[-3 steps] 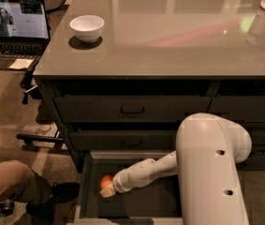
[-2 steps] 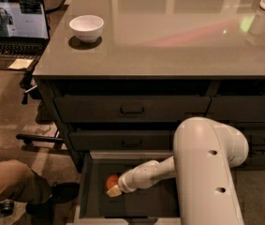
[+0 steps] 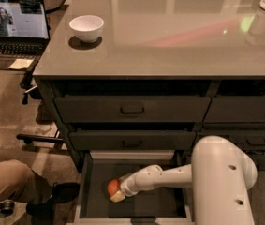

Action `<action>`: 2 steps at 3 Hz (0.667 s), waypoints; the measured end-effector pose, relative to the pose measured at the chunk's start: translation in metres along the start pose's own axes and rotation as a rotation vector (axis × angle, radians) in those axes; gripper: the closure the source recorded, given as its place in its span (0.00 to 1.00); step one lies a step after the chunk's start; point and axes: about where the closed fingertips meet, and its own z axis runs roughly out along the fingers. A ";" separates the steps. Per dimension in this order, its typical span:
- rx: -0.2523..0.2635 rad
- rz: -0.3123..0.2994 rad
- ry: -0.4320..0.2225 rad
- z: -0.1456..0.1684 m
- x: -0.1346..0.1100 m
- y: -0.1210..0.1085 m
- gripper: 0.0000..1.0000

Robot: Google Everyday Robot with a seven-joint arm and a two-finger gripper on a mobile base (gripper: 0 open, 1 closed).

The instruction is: Place orange into bottom drawer

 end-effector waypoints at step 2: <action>-0.058 -0.183 0.019 0.009 0.004 -0.018 1.00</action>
Offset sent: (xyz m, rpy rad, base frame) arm 0.0423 -0.0154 -0.0170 -0.0467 -0.1473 0.2969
